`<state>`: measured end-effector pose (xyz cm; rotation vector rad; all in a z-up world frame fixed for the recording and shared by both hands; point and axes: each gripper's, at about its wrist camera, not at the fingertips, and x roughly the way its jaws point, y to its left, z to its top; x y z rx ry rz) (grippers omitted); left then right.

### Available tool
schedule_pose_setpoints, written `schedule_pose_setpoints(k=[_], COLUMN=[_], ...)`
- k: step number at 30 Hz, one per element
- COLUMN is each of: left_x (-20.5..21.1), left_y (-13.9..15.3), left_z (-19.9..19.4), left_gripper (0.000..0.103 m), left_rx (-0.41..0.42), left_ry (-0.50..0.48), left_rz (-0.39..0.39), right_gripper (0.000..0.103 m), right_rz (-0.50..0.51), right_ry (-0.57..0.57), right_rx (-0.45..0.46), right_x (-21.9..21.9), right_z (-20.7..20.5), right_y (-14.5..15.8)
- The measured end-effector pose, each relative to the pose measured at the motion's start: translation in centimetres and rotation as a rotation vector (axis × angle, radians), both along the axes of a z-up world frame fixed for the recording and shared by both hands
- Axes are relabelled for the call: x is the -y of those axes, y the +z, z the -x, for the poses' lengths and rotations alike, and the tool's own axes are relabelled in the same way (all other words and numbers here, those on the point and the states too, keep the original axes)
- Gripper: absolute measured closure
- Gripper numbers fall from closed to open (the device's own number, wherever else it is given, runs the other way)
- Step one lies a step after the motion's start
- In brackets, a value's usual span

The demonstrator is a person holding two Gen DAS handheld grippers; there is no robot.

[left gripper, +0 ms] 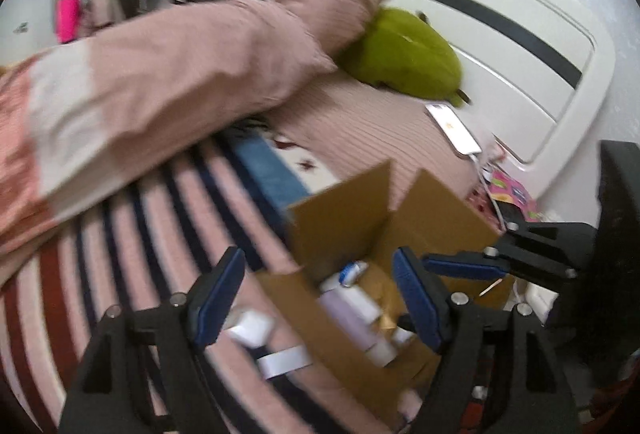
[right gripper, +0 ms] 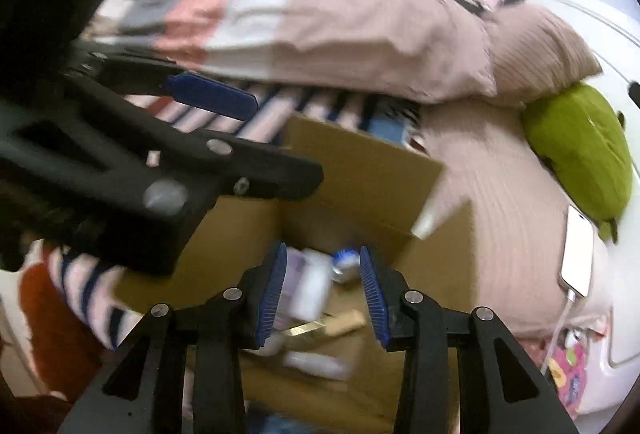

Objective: Organize rigid objects
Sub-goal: 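Place the earbud holder into the cardboard box and open the right tool, then grasp the white adapter with its cable using the right tool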

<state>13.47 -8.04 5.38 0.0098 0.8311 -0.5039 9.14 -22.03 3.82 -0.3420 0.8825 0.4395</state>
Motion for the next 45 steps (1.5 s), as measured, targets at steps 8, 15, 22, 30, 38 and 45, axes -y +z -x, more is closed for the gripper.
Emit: schedule_pose_setpoints(k=[8, 15, 22, 30, 38, 45], left_x=[-12.0, -17.4, -18.2, -17.9, -18.5, -19.1], left_y=[-2.0, -7.2, -10.9, -12.1, -11.8, -11.5], left_z=[5.2, 8.4, 10.6, 11.7, 12.2, 12.5], left_gripper=[0.02, 0.02, 0.02, 0.02, 0.02, 0.02], left_rx=[0.051, 0.028, -0.011, -0.033, -0.022, -0.019], left_ry=[0.218, 0.29, 0.263, 0.234, 0.234, 0.25], left_rz=[0.001, 0.015, 0.061, 0.091, 0.105, 0.109], right_gripper=[0.069, 0.069, 0.068, 0.069, 0.101, 0.101], right_rz=[-0.131, -0.148, 0.01, 0.161, 0.079, -0.065], right_ry=[0.237, 0.186, -0.129, -0.27, -0.197, 0.011], right_rx=[-0.025, -0.119, -0.068, -0.027, -0.047, -0.12], right_x=[-9.8, -14.2, -12.8, -11.6, -12.1, -15.4], right_z=[4.4, 6.0, 5.4, 2.7, 2.5, 5.1], right_y=[1.2, -5.3, -13.7, -17.2, -17.2, -16.0])
